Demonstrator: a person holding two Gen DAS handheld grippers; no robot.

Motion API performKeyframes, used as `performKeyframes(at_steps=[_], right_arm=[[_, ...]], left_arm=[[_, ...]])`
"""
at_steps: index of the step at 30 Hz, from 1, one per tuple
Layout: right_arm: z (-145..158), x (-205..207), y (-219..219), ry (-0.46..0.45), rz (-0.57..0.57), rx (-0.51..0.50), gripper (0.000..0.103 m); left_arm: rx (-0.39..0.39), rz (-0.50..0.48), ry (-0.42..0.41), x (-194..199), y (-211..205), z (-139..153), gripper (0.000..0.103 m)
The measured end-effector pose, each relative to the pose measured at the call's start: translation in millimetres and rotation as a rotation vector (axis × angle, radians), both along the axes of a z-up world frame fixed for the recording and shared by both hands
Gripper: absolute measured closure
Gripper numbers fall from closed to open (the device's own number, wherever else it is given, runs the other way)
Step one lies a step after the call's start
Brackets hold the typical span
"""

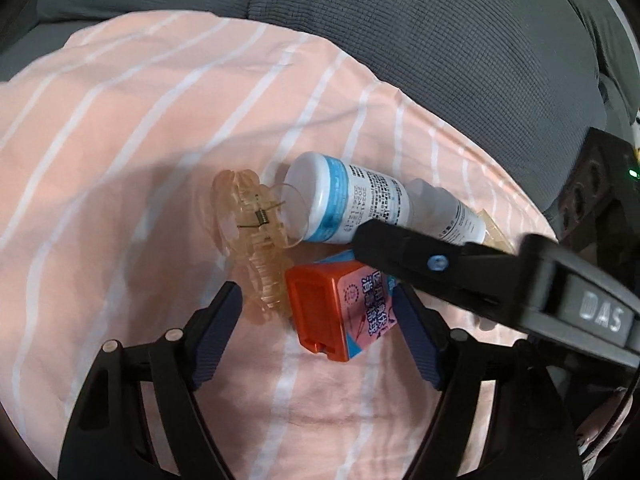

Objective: Organize rigid objects
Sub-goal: 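Grasp the orange bottle with the right gripper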

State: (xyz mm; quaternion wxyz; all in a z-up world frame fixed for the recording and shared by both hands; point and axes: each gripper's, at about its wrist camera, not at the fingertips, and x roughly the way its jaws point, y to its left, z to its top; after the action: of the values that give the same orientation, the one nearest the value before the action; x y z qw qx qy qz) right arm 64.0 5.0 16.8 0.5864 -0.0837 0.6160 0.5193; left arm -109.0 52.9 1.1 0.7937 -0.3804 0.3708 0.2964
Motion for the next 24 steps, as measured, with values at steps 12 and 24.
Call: performKeyframes(at_steps=[12, 24], right_arm=[[-12, 0, -4, 0.050, -0.014, 0.000, 0.020], [16, 4, -30, -0.001, -0.131, 0.020, 0.024]], left_arm=[[0.007, -0.047, -0.047, 3, -5, 3, 0.064], [0.049, -0.104, -0.129, 10, -26, 24, 0.064]])
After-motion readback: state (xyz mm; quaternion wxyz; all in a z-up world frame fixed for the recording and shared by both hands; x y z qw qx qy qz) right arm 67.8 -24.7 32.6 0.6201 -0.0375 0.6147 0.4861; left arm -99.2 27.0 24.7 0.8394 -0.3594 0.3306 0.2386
